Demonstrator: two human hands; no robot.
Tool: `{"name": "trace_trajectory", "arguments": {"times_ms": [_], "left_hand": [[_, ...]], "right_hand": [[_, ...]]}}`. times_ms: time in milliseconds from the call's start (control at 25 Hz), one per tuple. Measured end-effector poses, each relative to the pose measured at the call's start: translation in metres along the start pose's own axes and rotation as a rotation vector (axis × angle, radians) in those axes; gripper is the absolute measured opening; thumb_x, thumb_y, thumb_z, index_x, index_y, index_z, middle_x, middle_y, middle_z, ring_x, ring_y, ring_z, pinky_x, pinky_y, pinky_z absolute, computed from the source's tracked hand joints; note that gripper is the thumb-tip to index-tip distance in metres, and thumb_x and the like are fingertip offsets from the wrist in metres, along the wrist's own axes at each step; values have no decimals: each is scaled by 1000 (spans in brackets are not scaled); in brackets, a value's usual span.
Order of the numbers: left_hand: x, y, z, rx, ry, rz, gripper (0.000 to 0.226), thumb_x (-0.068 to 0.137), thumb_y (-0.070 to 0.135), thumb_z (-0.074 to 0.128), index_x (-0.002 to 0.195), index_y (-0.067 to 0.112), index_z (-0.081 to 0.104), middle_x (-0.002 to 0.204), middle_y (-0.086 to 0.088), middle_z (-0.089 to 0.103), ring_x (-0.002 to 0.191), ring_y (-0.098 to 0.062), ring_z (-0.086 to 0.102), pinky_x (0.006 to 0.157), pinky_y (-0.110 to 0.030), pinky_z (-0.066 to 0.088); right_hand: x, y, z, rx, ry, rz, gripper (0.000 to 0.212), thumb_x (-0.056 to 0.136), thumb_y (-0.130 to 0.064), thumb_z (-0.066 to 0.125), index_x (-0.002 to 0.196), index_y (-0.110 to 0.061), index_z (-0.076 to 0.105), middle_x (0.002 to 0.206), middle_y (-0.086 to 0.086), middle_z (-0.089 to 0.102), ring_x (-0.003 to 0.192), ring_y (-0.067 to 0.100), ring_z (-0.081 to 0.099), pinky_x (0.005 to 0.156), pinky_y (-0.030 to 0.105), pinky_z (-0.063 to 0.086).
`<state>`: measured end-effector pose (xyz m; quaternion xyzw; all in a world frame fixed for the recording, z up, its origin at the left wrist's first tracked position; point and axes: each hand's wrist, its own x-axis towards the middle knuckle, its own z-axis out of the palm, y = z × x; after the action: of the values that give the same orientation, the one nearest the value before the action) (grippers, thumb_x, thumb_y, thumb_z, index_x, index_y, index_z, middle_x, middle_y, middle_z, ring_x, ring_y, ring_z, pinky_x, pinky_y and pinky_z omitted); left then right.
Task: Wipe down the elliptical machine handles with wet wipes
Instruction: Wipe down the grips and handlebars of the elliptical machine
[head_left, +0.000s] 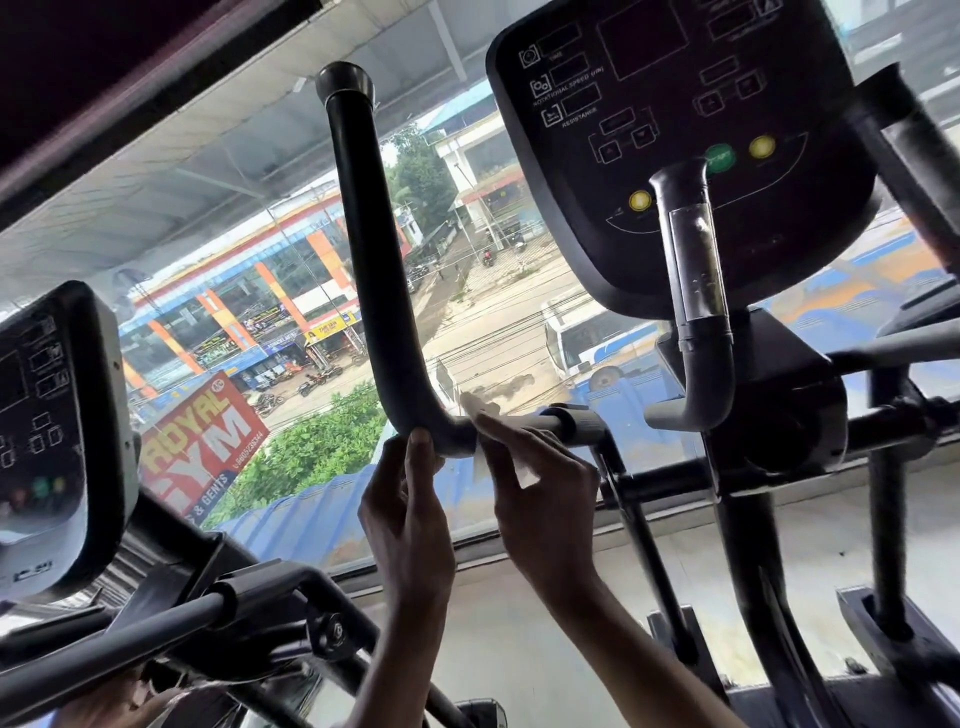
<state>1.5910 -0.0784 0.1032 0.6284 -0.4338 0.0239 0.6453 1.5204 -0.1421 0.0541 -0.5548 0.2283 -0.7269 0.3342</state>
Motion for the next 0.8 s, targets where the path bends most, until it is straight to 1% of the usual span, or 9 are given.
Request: {"name": "trace_trajectory", "arguments": {"times_ms": [120, 200, 240, 360, 440, 520, 640, 680, 800], "left_hand": [[0, 8, -1, -33, 67, 11, 32, 91, 47, 59, 111, 23, 68, 100, 5, 76, 98, -11, 72, 88, -39, 56], [2, 15, -2, -81, 89, 34, 39, 88, 37, 66, 124, 24, 62, 110, 7, 75, 103, -8, 72, 85, -25, 54], [3, 17, -3, -95, 88, 50, 41, 89, 30, 67, 129, 22, 60, 113, 8, 74, 104, -9, 72, 84, -22, 54], [5, 22, -6, -105, 62, 94, 43, 91, 19, 64, 133, 17, 59, 120, 4, 72, 104, -13, 72, 84, -25, 55], [7, 23, -9, -90, 45, 113, 40, 92, 19, 62, 132, 14, 61, 120, 2, 72, 102, -15, 73, 85, -29, 56], [9, 25, -10, -75, 30, 122, 39, 92, 19, 62, 131, 14, 61, 118, 6, 73, 101, -14, 73, 85, -29, 57], [11, 27, -11, -60, 22, 140, 38, 93, 20, 62, 130, 14, 61, 116, 13, 73, 100, -7, 73, 83, -24, 55], [13, 28, -11, -55, 25, 144, 38, 93, 22, 61, 131, 16, 61, 118, 15, 72, 101, -7, 72, 84, -25, 55], [23, 34, -10, -48, 19, 161, 44, 93, 32, 61, 136, 20, 58, 128, 11, 68, 106, -15, 72, 87, -31, 56]], "right_hand": [[9, -35, 11, 130, -9, 15, 22, 95, -5, 73, 113, -14, 81, 108, -10, 79, 100, 0, 73, 86, 25, 59], [16, -40, 16, 155, 18, 19, 22, 95, -4, 72, 112, -14, 81, 105, -9, 80, 97, 1, 74, 84, 25, 58], [16, -40, 16, 137, 12, -12, 23, 95, -2, 72, 114, -12, 80, 109, -7, 79, 100, 3, 73, 85, 26, 58], [4, -32, 4, 132, -118, -123, 33, 95, 3, 72, 126, -6, 73, 131, -1, 72, 121, 13, 67, 98, 30, 54], [6, -26, -6, 162, -208, -155, 36, 95, 5, 71, 129, -6, 71, 135, 0, 70, 126, 15, 65, 101, 33, 53], [22, -20, -10, 225, -269, -105, 32, 94, 4, 72, 123, -8, 75, 127, -1, 74, 116, 12, 70, 93, 34, 59], [47, -24, -6, 392, -322, 92, 19, 90, 4, 75, 107, -5, 80, 106, 2, 77, 97, 15, 77, 81, 42, 65], [54, -30, -2, 412, -312, 133, 16, 89, 3, 76, 102, -4, 81, 101, 2, 78, 93, 15, 77, 80, 40, 65], [74, -49, 17, 321, -196, 91, 13, 87, 0, 80, 96, -9, 82, 93, -3, 79, 87, 5, 76, 78, 18, 58]]}}
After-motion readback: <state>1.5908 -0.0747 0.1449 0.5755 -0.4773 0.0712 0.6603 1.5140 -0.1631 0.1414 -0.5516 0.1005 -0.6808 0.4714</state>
